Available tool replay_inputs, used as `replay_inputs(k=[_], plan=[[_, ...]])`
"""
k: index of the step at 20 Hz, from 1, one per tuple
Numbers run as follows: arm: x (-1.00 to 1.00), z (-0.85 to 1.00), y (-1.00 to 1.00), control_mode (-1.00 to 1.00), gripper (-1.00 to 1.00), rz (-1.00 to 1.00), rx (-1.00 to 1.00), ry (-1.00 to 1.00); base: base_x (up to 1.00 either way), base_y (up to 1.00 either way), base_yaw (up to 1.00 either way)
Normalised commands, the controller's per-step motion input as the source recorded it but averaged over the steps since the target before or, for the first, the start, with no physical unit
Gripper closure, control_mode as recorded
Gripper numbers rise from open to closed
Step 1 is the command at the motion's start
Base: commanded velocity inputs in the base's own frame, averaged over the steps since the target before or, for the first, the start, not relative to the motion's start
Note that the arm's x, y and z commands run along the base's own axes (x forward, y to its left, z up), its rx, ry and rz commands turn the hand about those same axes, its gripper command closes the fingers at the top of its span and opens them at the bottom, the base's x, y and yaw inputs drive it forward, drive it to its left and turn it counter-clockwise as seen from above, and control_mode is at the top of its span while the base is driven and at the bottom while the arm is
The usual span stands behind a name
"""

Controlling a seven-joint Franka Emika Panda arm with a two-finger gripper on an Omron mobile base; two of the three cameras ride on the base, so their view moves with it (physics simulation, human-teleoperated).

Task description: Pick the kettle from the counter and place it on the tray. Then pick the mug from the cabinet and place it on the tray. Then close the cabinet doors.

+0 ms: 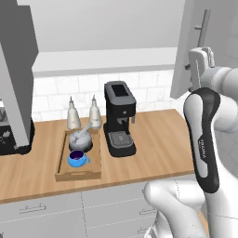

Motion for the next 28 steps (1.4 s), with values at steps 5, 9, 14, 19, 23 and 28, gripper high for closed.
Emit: replay_inputs(k=[5, 9, 14, 19, 23, 28], plan=[[0.86, -0.04, 0.38, -1.0, -1.0, 0.02, 0.0, 0.0, 0.0, 0.0, 0.0], [0.93, -0.06, 0.39, -1.0, -1.0, 0.03, 0.0, 0.0, 0.0, 0.0, 0.0], [0.95, -0.12, 0.35, -1.0, -1.0, 0.02, 0.0, 0.0, 0.0, 0.0, 0.0], [0.77, -0.12, 0.22, -1.0, -1.0, 0.0, -0.03, 0.0, 0.0, 0.0, 0.0], [0.48, -0.01, 0.05, -1.0, -1.0, 0.0, -0.06, 0.0, 0.0, 0.0, 0.0], [0.55, 0.0, 0.07, -1.0, -1.0, 0.0, -0.11, 0.01, 0.0, 0.0, 0.0]])
